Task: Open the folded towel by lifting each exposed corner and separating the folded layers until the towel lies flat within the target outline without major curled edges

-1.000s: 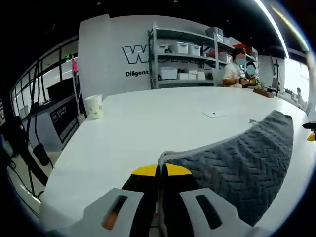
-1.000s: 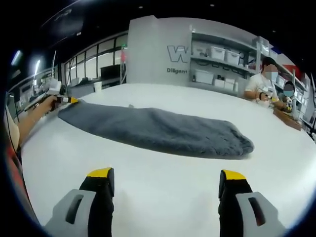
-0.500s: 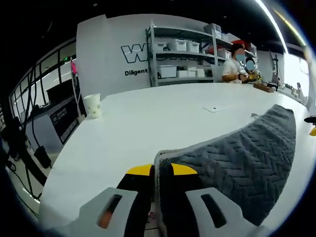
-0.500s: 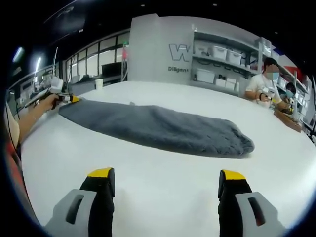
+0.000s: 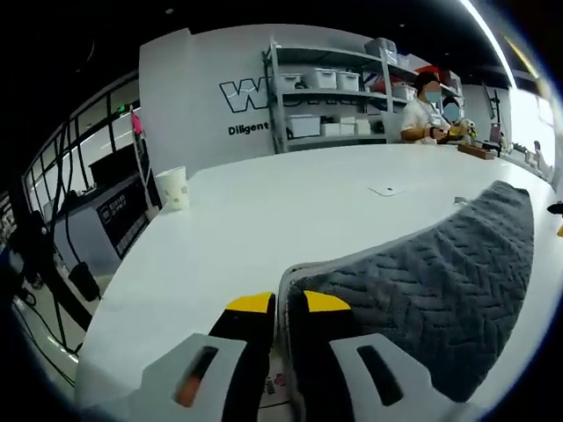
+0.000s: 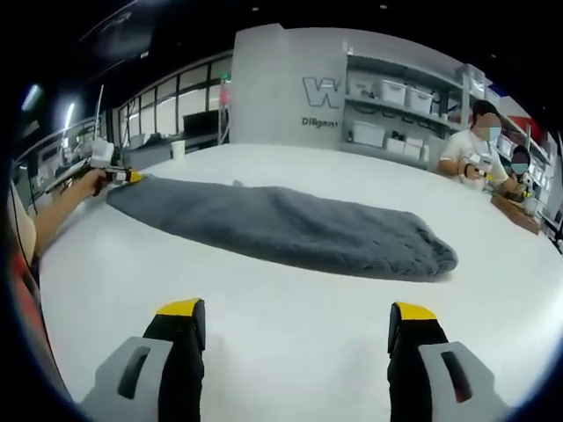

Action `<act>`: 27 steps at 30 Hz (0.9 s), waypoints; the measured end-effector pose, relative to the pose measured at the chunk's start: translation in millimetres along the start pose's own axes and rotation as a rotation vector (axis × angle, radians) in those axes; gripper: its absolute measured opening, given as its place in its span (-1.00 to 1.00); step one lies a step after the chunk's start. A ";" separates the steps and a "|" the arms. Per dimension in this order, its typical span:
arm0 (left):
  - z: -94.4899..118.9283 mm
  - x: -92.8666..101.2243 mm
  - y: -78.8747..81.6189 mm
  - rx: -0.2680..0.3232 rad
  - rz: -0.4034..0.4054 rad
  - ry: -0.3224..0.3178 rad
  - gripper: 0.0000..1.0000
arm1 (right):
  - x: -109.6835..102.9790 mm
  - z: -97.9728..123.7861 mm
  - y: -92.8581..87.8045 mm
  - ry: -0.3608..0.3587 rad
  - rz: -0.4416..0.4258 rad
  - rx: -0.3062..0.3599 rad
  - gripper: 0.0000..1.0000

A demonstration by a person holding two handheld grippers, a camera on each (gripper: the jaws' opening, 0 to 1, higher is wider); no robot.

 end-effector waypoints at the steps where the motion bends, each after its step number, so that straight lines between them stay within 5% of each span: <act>1: 0.1 0.3 0.5 0.001 -0.002 -0.002 -0.83 | -0.1 -0.1 -0.2 0.001 0.001 -0.001 0.69; 14: 4.9 6.8 8.7 0.021 0.006 -0.038 -0.96 | -1.1 0.8 -2.7 0.004 0.005 -0.011 0.68; 27: 37.4 41.6 33.1 0.102 0.159 -0.258 -0.97 | -4.3 3.1 -1.8 0.014 0.025 -0.020 0.73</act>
Point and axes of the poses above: the point that each gripper's makers call its tool centre point, and the gripper's own axes: z roughly backward along the fingers, x roughly to its right, y roughly out of its top, the point moved 4 cm from there along z, roughly backward along the fingers, and after that the axes turned 13 degrees about x, right-handed, at the moved point
